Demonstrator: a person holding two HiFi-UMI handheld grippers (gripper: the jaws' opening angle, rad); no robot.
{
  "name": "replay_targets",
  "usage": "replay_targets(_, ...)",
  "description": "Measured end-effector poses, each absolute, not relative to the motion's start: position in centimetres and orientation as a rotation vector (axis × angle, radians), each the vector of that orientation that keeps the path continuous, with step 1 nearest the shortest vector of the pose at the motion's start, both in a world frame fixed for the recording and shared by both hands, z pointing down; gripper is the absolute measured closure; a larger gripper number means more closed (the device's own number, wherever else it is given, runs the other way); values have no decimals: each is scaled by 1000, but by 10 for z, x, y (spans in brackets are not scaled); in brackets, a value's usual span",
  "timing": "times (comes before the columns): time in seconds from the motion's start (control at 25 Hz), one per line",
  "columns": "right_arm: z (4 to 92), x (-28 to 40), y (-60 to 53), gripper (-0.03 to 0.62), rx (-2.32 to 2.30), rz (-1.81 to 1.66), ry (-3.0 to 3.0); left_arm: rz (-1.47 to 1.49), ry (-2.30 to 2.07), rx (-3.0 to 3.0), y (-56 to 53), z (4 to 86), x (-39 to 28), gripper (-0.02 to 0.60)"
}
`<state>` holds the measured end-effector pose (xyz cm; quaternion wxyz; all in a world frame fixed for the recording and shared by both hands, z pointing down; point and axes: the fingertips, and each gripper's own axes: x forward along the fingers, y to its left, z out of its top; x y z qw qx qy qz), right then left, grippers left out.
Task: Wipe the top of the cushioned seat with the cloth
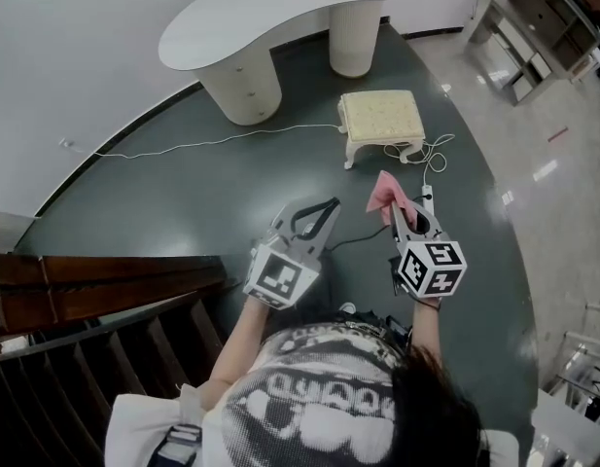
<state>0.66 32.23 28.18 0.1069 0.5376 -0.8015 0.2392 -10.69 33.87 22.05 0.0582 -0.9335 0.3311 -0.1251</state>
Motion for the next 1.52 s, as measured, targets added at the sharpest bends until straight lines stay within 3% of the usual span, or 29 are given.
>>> replay_targets(0.64,306,-47,160,585,1684,796,-2220,-412,838,-2894,164,239,-167,575)
replay_targets(1.52,320,-31,102,585,1699,807,-2171,-400,733,-2945,112,255,-143,575)
